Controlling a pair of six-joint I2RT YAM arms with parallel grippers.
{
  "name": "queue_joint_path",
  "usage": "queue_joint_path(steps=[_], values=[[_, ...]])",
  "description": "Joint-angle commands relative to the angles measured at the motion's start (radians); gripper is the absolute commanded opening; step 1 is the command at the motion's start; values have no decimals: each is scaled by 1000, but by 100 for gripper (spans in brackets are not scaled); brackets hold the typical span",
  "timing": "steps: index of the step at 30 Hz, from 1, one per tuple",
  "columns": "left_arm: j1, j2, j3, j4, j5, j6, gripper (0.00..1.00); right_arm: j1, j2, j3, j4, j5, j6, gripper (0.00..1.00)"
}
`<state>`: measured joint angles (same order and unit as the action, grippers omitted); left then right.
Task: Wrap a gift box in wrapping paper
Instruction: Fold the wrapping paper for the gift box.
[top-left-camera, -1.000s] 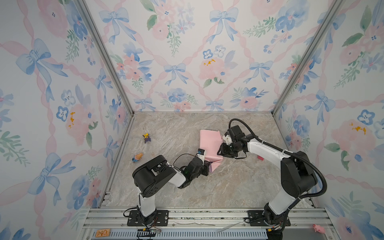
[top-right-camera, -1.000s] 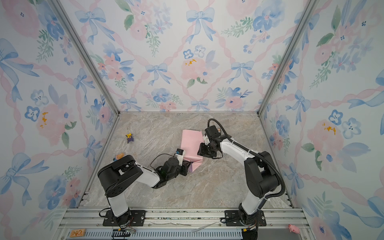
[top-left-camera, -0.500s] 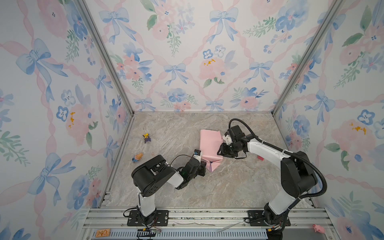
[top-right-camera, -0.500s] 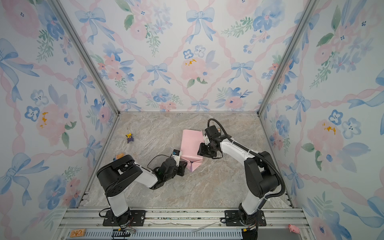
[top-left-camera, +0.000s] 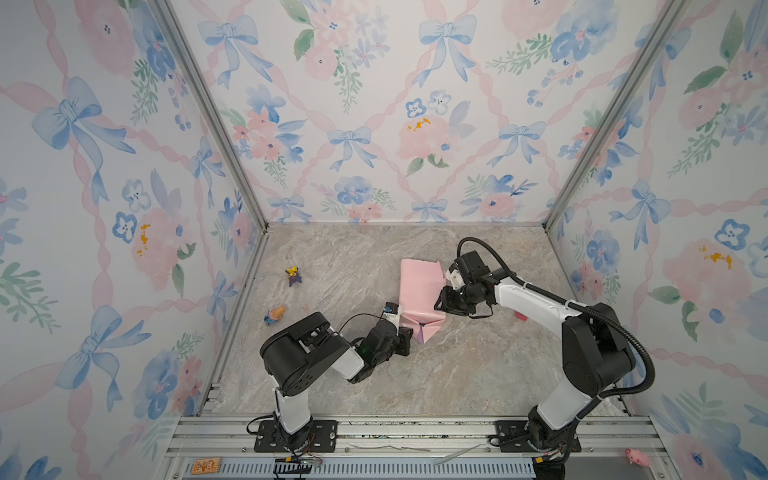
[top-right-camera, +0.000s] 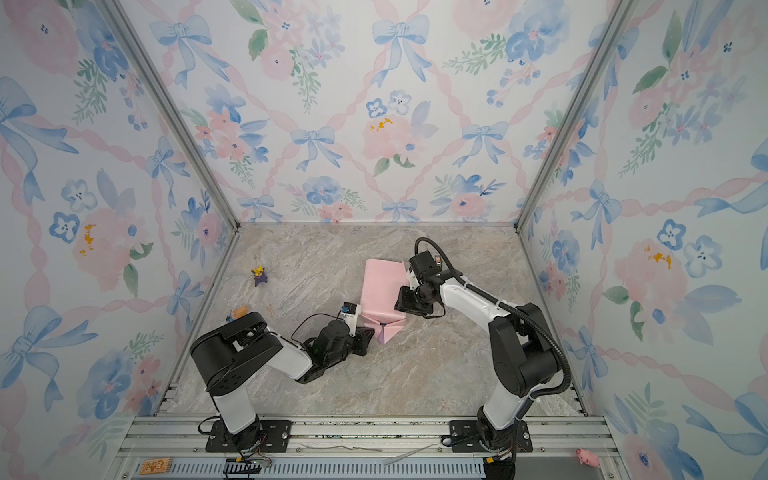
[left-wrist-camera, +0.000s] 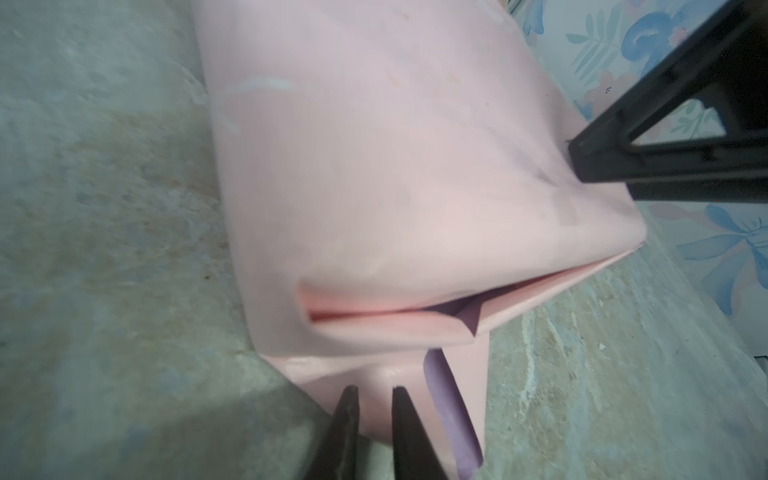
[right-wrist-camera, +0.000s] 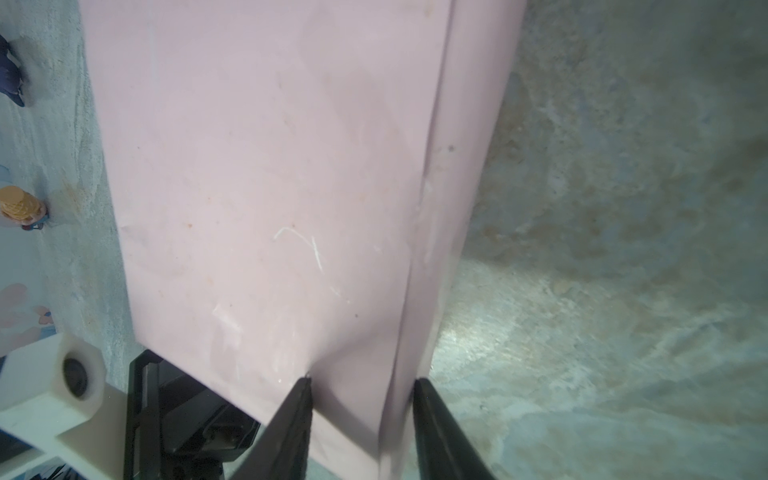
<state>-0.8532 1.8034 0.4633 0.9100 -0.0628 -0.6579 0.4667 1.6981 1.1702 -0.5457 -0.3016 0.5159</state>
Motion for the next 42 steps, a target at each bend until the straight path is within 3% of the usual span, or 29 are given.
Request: queue_joint_path(steps=[1,21,27,34,42], values=[[-16,-8,-22,-90,21,-29,18,12,-8,-21,-30,32,-3,42],[-85,-58,3,-203,61,18,17,11,7,-35,0,23,-9,42],[-80,-193,-1,-263,21,26,27,9,-8,-28,-1,13,-14,49],[-49,-333,-16,-374,-54,29,27,8,-24,-11,-12,10,-20,51],[-23,-254,20,-394,-34,68,23,7,-12,-12,0,0,-20,51]])
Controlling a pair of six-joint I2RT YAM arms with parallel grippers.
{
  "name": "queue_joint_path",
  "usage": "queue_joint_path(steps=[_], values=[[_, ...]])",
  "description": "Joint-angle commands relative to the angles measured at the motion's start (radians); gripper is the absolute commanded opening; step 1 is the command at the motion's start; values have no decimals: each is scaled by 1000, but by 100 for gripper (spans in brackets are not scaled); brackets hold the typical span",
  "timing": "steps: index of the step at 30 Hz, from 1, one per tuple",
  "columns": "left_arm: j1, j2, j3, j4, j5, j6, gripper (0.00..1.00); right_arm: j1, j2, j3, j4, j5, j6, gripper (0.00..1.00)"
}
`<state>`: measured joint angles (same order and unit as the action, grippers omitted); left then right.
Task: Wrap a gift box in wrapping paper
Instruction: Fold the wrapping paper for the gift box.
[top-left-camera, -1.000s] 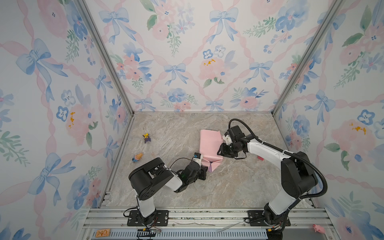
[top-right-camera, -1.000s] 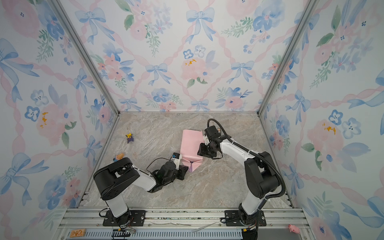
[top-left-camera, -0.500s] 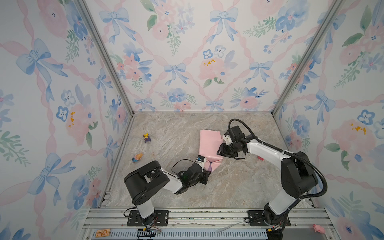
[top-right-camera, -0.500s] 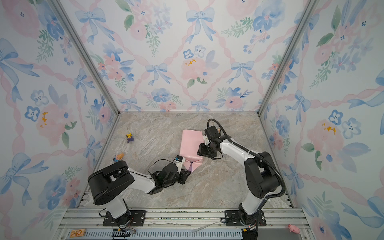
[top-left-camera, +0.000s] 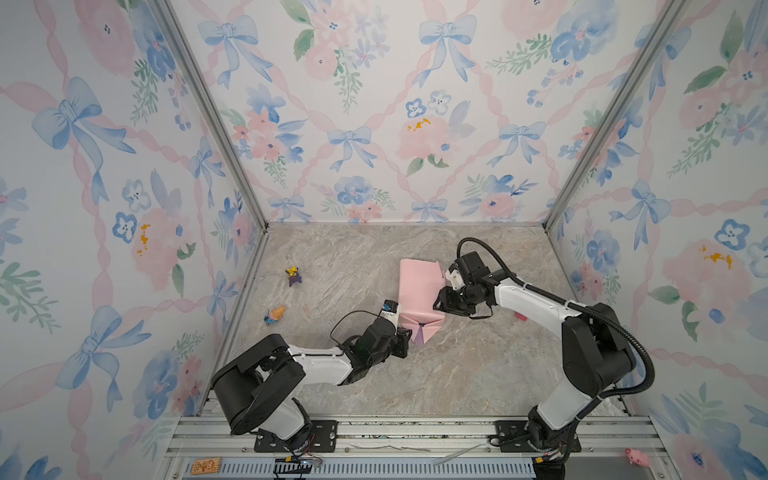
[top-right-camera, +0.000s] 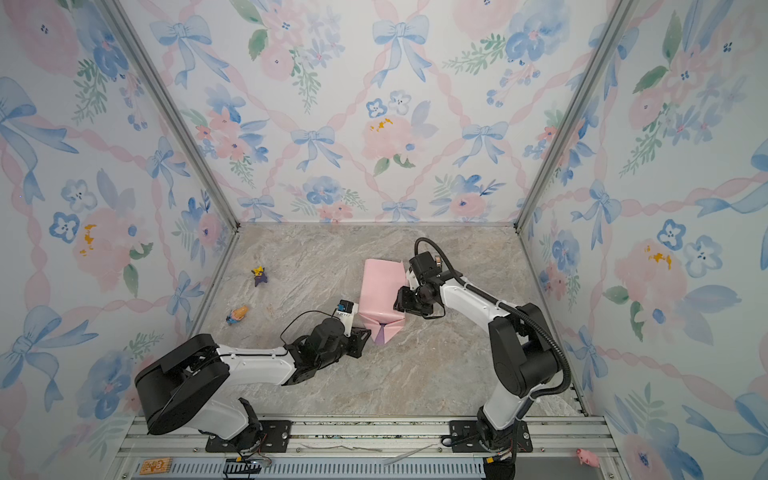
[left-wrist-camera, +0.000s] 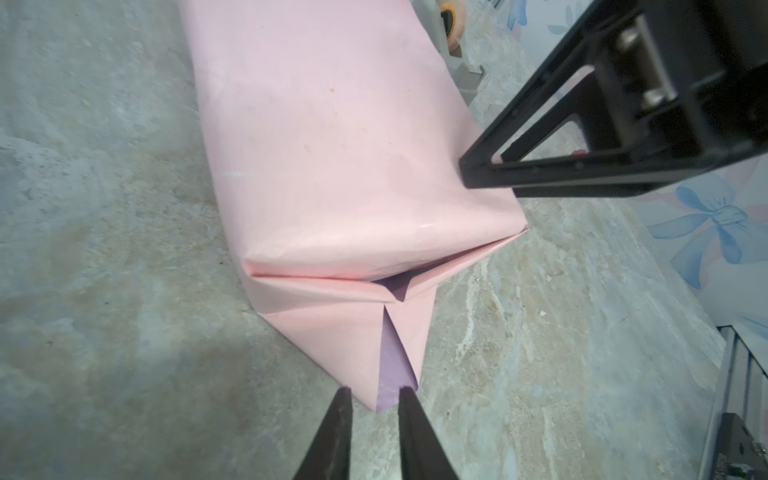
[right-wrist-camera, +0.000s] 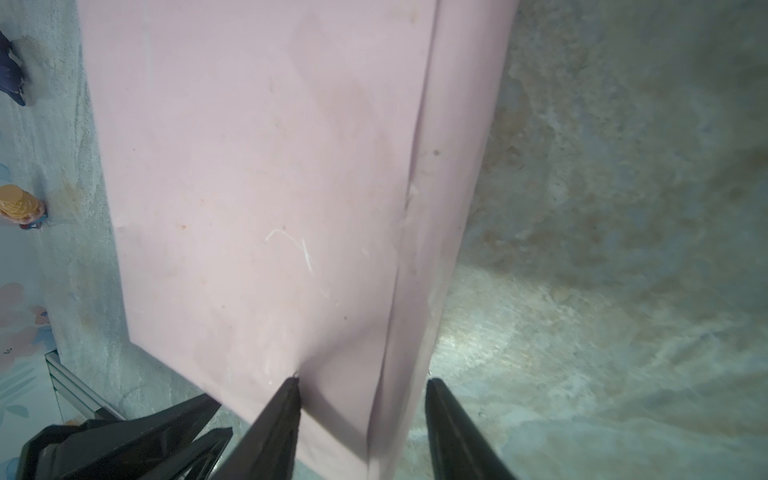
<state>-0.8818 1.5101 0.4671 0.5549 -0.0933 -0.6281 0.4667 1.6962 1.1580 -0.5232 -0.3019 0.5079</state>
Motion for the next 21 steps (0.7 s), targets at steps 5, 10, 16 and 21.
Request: queue_joint_path(steps=[5,10,16,21], values=[[19,121,81,-26,6,79,22,7,-15,-7,-14,-3,-8,51],[35,185,112,27,20,97,21,9,-17,-15,-8,-6,-4,51],[46,265,137,85,40,101,21,11,-20,-18,-12,-5,-5,51],[46,313,158,126,58,108,21,11,-26,-26,-13,-2,-4,51]])
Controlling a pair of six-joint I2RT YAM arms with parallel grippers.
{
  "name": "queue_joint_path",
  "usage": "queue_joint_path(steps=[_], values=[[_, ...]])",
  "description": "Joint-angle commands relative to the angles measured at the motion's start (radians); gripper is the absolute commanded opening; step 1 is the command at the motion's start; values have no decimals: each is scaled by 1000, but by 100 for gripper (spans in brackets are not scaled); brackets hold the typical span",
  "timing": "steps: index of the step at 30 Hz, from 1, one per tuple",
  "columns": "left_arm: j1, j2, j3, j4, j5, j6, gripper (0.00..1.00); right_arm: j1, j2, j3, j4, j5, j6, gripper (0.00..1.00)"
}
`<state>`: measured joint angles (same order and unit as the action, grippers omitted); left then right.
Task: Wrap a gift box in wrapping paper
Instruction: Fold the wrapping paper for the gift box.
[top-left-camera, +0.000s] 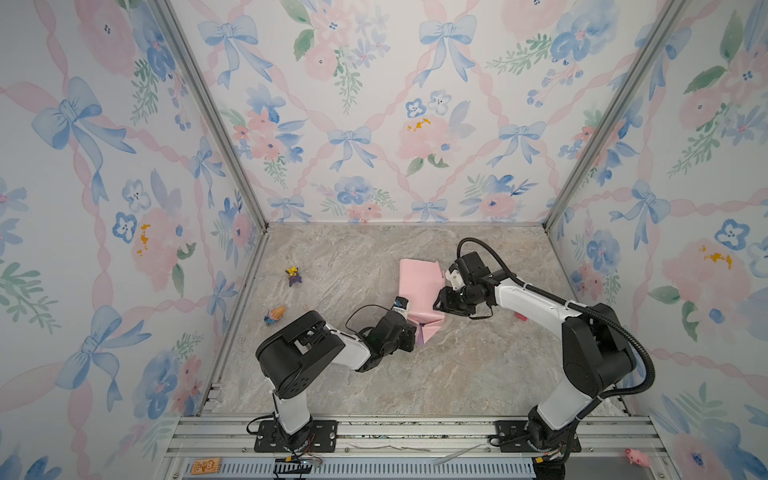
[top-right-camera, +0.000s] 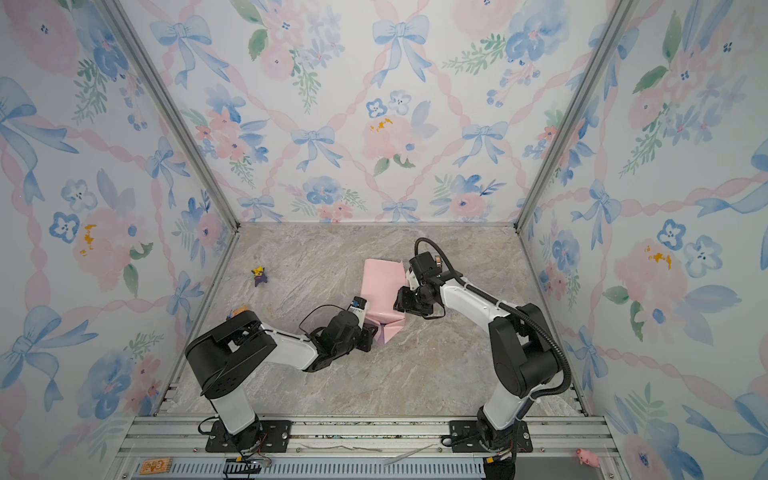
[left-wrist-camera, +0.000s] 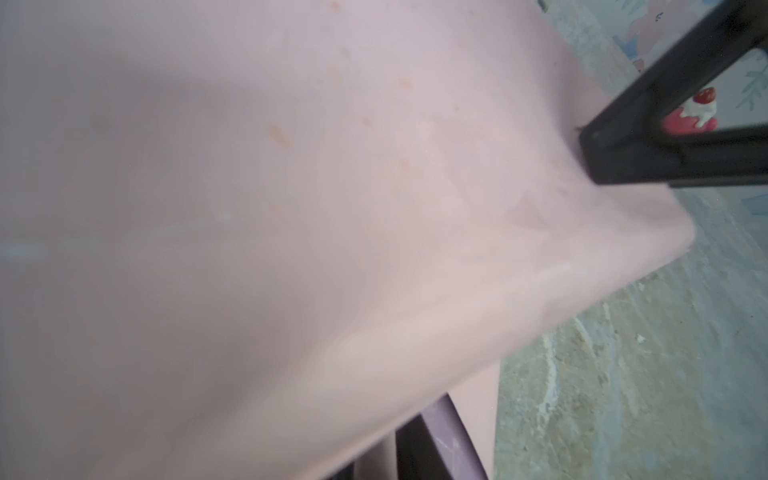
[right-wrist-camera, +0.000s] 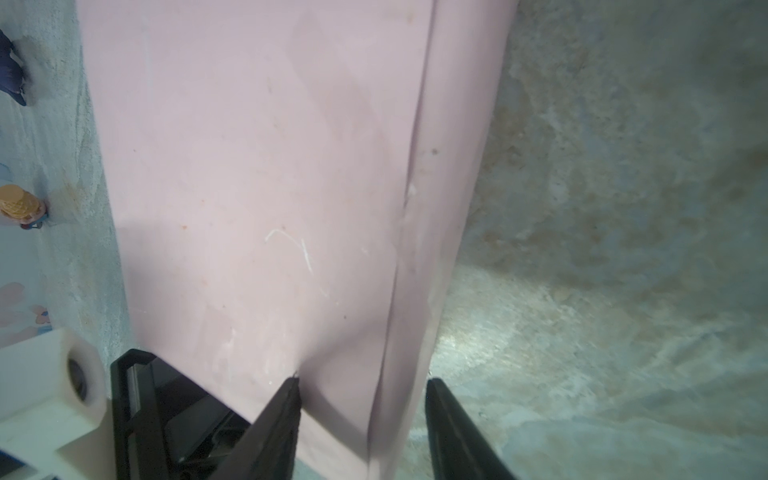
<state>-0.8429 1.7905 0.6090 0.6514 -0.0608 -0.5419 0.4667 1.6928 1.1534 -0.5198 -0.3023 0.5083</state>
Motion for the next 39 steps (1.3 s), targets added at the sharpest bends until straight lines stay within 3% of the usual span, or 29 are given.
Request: queue_joint_path(steps=[1,10,25,32,39], values=[[7,41,20,43,26,23,20,11,-22,-22,-17,-1,-4,51],[9,103,35,135,15,36,20,15,-32,-27,-11,4,-1,51],[16,102,-2,173,18,31,20,46,-262,-98,-19,108,18,54],[18,98,-7,175,32,32,20,124,-405,-297,136,123,190,54],[19,87,-18,180,39,33,20,124,-338,-322,177,101,260,62]])
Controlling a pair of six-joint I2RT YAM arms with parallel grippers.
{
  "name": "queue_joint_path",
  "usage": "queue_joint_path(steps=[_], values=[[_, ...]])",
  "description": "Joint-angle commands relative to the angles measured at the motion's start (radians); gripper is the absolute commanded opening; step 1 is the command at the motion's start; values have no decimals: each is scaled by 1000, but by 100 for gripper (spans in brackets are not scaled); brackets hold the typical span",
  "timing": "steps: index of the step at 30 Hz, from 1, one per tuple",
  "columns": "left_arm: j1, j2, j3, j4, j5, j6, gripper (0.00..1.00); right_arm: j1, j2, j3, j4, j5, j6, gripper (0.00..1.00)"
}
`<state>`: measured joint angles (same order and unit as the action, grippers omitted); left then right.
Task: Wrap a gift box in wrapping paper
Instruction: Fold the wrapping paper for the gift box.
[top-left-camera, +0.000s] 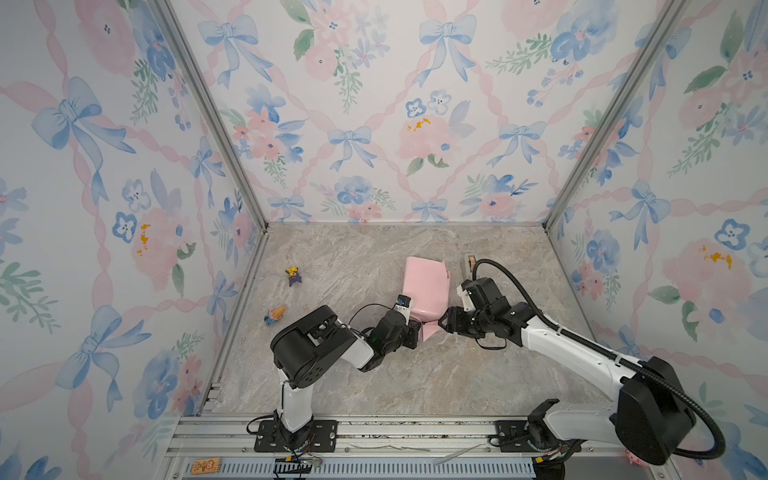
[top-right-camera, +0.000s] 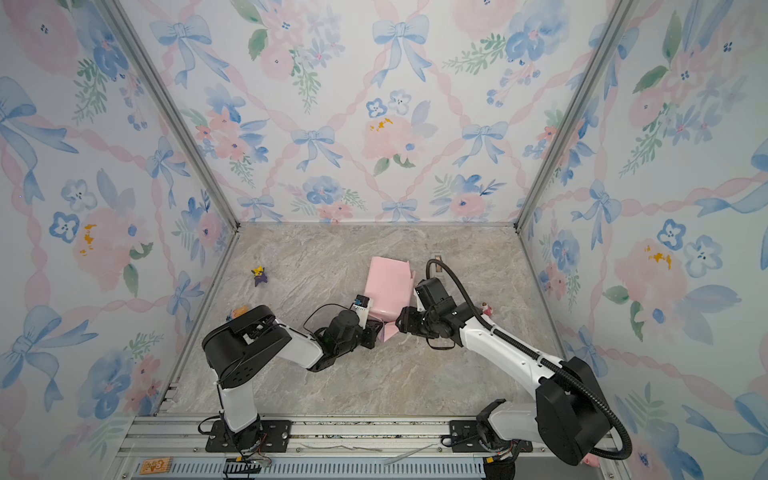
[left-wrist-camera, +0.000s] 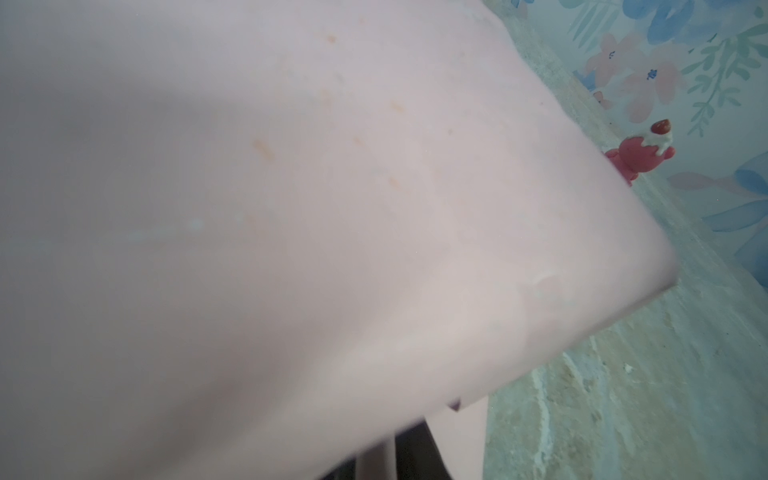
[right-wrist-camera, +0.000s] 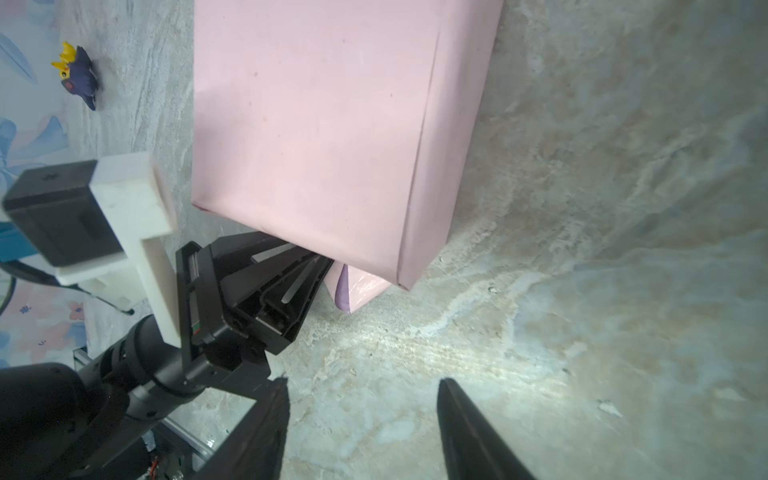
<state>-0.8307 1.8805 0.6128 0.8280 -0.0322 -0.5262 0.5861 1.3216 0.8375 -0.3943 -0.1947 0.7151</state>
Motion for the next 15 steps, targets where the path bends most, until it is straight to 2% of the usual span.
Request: queue_joint_path(steps=[1,8,15], values=[[6,-8,-24,5,9,17,20,4,52,-4,68,-19,56,62],[9,-53,-53,10,-5,10,22,-24,154,96,38,-16,47,64],[25,-74,-67,10,-17,15,25,-82,185,145,-17,-6,17,65]])
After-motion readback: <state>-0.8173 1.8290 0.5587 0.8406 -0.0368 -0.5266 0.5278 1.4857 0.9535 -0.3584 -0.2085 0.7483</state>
